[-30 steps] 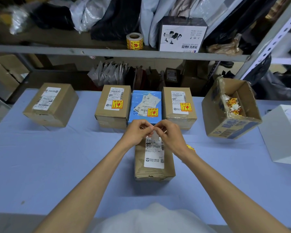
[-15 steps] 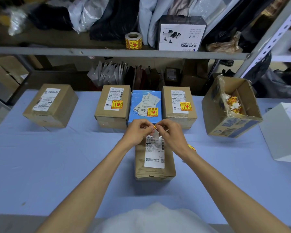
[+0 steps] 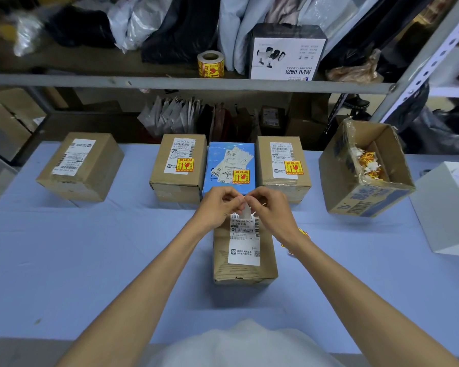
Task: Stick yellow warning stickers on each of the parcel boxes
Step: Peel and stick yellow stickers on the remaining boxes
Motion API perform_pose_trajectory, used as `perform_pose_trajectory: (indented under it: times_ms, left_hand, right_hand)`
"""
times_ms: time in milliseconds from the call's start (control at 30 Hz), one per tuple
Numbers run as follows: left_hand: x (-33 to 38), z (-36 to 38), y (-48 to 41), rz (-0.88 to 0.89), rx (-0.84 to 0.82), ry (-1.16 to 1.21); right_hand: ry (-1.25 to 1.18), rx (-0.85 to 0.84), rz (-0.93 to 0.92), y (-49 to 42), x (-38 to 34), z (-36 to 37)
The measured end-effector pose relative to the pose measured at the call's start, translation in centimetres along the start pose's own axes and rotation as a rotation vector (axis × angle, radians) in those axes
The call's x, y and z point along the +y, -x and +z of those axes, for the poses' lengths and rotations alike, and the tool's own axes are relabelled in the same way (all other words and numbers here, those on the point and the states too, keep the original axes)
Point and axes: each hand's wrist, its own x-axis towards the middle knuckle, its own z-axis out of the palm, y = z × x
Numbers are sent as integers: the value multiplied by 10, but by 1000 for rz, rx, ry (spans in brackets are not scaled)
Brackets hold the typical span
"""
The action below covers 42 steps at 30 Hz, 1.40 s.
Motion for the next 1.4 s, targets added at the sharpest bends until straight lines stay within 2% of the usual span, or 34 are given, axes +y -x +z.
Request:
perform_pose_trajectory:
  times_ms: [467, 933, 1400]
  left_hand:
    - [-1, 1, 0, 29, -16, -12]
    - [-3, 2, 0, 42, 53, -57]
    - [5, 3, 3, 36, 24, -53]
  right_hand:
    - [-39, -27, 22, -1, 3, -2]
    - [-95, -31, 40, 0, -3, -2]
    - [-109, -12, 32, 2, -5, -2]
